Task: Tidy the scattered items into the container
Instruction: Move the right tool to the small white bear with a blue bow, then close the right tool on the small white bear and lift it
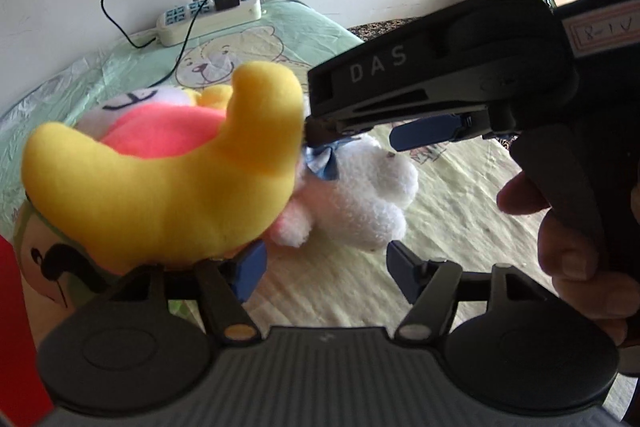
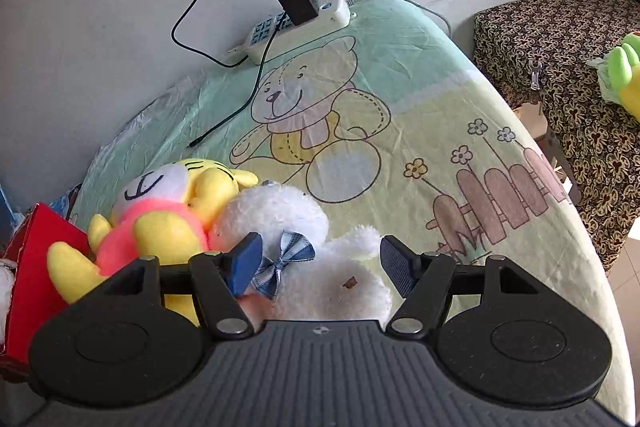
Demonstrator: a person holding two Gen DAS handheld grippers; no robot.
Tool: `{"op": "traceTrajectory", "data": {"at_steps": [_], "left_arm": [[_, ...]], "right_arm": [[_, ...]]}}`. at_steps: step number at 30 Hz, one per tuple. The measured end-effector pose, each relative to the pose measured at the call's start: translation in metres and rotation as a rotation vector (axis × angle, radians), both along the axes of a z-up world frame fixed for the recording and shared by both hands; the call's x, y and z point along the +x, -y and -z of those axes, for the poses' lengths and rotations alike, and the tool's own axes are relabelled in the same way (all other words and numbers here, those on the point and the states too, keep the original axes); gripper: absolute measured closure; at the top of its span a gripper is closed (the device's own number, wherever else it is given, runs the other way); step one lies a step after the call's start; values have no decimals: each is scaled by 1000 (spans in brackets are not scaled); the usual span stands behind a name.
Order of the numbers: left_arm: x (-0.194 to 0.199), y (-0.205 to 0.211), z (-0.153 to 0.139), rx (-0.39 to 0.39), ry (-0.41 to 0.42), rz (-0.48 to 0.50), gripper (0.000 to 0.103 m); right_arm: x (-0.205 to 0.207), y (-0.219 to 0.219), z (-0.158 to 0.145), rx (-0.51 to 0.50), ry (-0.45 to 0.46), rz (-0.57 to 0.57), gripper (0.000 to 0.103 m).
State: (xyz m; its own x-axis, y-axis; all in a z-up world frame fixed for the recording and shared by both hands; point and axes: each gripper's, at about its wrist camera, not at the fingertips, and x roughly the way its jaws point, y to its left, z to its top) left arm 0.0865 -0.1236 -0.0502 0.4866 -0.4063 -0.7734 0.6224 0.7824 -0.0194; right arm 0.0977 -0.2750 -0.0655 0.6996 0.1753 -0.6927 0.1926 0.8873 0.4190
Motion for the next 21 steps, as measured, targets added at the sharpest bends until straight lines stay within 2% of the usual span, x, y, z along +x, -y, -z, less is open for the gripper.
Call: {"op": "traceTrajectory", "data": {"at_steps": [3,5,8,9,10,11,14,17,19,21], "left_arm": [[7,6,-1,36,50,-7,32],[11,8,1,62,85,-11,31],[17,5,5,58,41,-5,31],[19,4,6,57,27,-3,31],[21,3,8,55,12,-1,32],[23,3,9,54,-2,1,39],[24,1,11,51,-34,20,51],[11,-1,6,39,-45,56,60],[-1,-4,1,23,-51,86,65],[-15,-8,-4,19,-48,120,66]], "right_arm": [[9,-1,3,25,14,-6,30],[11,-2,8,85,1,-24,24],[14,-2,15,176,-19,-52,23],[16,-2,18,206,-25,-62,26],[17,-2,20,235,-31,-71,40],[13,-6,16,226,-24,-82,50],[2,-17,9,194,-12,-108,52],[-13,-15,8,220,-23,-85,54],[-26,-12,8,246,-35,-70,54],[-40,-12,9,257,-49,-75,54]]}}
